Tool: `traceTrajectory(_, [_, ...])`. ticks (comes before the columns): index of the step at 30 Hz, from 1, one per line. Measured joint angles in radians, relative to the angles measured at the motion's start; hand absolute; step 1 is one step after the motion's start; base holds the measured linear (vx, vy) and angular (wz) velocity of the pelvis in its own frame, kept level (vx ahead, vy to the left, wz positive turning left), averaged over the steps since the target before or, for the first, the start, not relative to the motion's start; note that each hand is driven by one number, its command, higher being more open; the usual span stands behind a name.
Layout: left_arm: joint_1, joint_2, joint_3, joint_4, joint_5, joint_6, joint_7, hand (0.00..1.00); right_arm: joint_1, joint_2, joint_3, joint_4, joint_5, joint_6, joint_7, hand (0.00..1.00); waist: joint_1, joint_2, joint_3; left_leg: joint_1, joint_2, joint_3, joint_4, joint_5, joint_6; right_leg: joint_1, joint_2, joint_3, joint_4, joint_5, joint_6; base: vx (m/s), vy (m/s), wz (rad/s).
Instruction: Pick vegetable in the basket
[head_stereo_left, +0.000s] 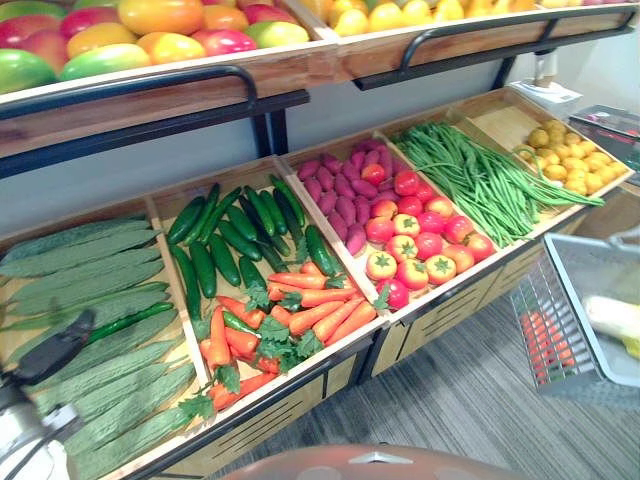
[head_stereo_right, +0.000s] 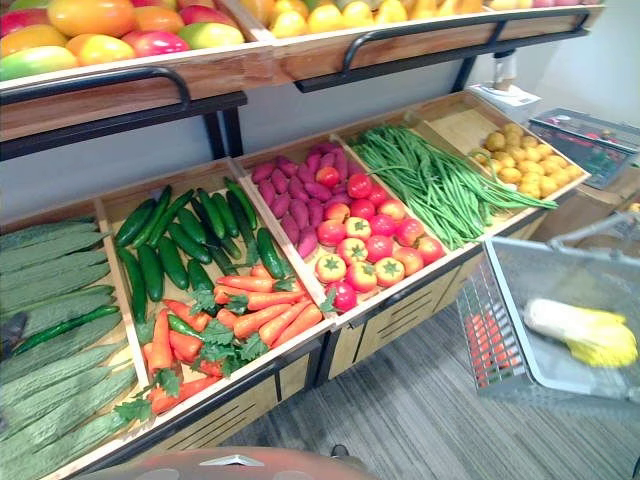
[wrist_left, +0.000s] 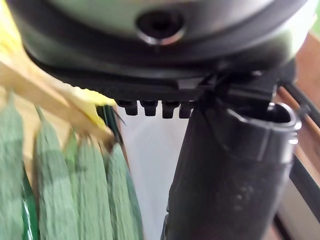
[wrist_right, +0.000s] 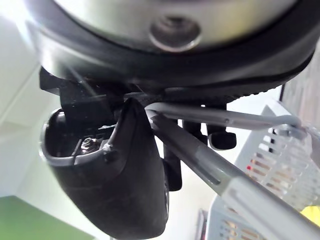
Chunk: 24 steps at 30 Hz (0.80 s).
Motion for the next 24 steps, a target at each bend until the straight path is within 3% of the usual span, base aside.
traceTrajectory(5, [0.011,-0.030,0.110,0.094,0.014,0.007,0.123,1.00,0.035,0.118,-0.059,0.001,0.000,0.029,-0.045,0.00,0.026,0.002,-0.002,-0.012,-0.010,-0.051,0.000,0.004,0.008,0.019,-0.014,-0.061,0.017,-0.025,0.004,0.02,0.008,0.33])
traceTrajectory(16, [0.023,-0.154,0.147,0.395,-0.079,0.008,0.206,1.00,0.069,0.334,-0.107,0.027,0.054,0.036,-0.102,0.00,0.054,0.000,-0.005,-0.006,-0.015,-0.088,-0.007,0.006,0.010,0.033,-0.021,-0.114,0.060,-0.071,0.005,0.02,-0.001,0.14])
traceTrajectory(20, [0.022,-0.166,0.142,0.584,-0.117,-0.003,0.201,1.00,0.088,0.391,-0.110,0.176,0.061,0.035,-0.132,0.00,0.059,-0.012,-0.027,0.037,-0.022,-0.097,-0.058,0.020,0.008,0.051,-0.020,-0.130,0.084,-0.104,0.006,0.03,-0.026,0.10])
traceTrajectory(24, [0.010,-0.155,0.143,0.676,-0.124,-0.046,0.196,1.00,0.087,0.390,-0.108,0.342,0.098,0.035,-0.146,0.00,0.057,0.000,-0.033,0.074,-0.029,-0.095,-0.109,0.039,0.007,0.065,-0.022,-0.131,0.086,-0.115,0.007,0.04,-0.008,0.03])
